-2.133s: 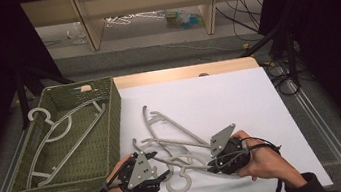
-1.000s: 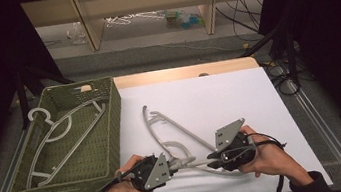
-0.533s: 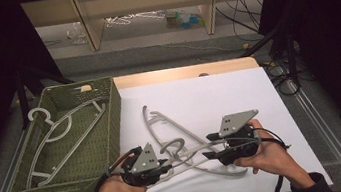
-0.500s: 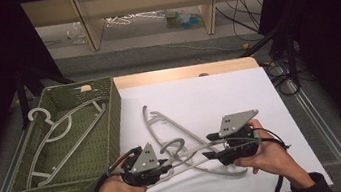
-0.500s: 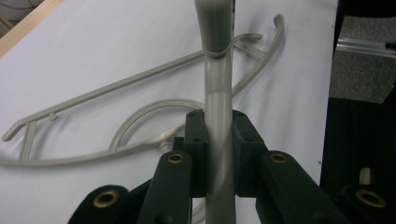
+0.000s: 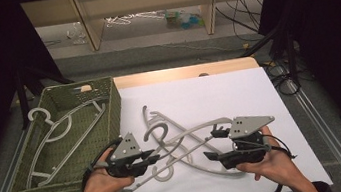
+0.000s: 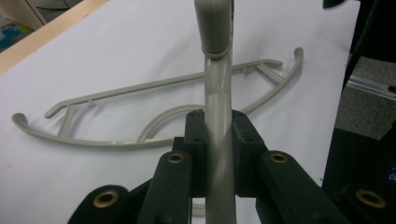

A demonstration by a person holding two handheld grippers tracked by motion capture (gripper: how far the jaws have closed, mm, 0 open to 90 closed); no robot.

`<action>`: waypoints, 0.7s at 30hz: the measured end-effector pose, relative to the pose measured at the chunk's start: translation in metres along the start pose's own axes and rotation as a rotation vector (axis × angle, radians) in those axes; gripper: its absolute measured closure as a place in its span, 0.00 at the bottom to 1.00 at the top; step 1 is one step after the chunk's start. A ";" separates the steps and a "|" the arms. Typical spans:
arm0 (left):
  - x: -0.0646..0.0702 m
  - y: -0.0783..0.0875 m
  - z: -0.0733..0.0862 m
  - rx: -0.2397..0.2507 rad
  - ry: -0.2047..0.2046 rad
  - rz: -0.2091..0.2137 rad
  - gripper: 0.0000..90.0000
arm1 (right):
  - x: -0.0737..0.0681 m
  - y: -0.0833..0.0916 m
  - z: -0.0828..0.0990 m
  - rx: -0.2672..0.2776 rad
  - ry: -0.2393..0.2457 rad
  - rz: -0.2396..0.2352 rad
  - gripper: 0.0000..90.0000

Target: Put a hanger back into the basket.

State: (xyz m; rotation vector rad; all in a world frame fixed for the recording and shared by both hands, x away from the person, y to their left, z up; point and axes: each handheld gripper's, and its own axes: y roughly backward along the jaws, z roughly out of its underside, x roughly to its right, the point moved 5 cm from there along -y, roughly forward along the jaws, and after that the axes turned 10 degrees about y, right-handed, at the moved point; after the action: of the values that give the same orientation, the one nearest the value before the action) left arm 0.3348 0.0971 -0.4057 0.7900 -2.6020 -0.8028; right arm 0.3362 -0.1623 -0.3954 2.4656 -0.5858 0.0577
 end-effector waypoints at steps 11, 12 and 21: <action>-0.001 0.040 -0.028 0.098 0.054 0.001 0.88 | -0.015 -0.014 0.019 -0.070 -0.018 -0.059 0.37; 0.000 0.046 -0.031 0.108 0.051 0.003 0.88 | -0.015 -0.015 0.019 -0.068 -0.014 -0.067 0.37; -0.012 0.090 -0.057 0.151 0.062 -0.039 0.88 | -0.015 -0.016 0.026 -0.080 -0.032 -0.068 0.35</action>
State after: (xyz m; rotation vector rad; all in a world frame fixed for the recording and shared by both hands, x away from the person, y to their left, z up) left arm 0.3324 0.1419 -0.3085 0.8954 -2.6229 -0.5871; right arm 0.3268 -0.1589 -0.4281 2.4108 -0.5072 -0.0311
